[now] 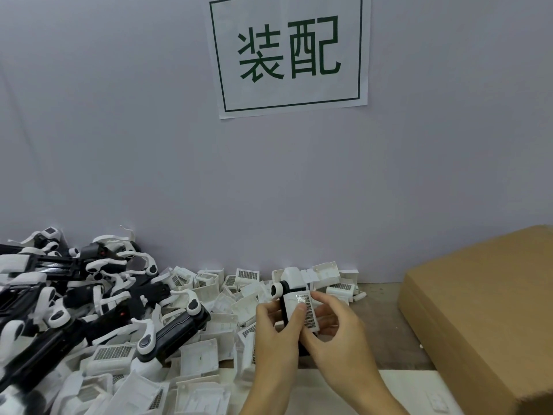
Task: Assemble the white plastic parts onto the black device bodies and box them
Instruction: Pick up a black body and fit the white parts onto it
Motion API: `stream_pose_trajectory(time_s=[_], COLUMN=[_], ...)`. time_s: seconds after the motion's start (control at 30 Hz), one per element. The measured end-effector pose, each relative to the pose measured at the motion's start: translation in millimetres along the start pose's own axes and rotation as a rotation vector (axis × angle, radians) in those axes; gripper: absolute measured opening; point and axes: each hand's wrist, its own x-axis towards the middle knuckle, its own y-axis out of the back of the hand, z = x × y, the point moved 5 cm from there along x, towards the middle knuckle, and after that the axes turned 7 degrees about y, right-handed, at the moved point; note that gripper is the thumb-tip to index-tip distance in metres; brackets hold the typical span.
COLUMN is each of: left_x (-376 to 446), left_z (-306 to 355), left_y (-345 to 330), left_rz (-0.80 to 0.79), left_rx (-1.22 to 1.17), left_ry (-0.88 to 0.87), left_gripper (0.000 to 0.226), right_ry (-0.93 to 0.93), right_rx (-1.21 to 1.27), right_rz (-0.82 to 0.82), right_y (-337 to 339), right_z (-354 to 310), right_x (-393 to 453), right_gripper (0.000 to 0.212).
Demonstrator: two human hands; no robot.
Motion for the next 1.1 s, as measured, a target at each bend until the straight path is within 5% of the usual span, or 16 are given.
stream_pose_trajectory(time_s=[0.23,0.4,0.57,1.1], left_x=[5.2,2.0,0.3,6.8], left_z=[-4.3,-0.6,1.5,-2.5], left_y=[2.0,-4.9,-7.6,-4.4], left_rz=[0.006,-0.110,-0.135,-0.023], left_rx=[-0.116,-0.033,-0.028,0.056], left_ry=[0.039,-0.035,-0.058,-0.068], left_gripper=[0.017,0.013,0.018,0.015], right_ry=[-0.125,-0.254,-0.292,-0.291], right_rx=[0.291,0.488,0.480,0.410], right_rz=[-0.026,-0.049,-0.010,-0.025], right_y=[2.6,1.6,4.0,-1.6], right_z=[6.1,6.2,7.4,7.9], right_x=[4.6,5.8,6.1,5.5], right_gripper=[0.011,0.024,0.011,0.019])
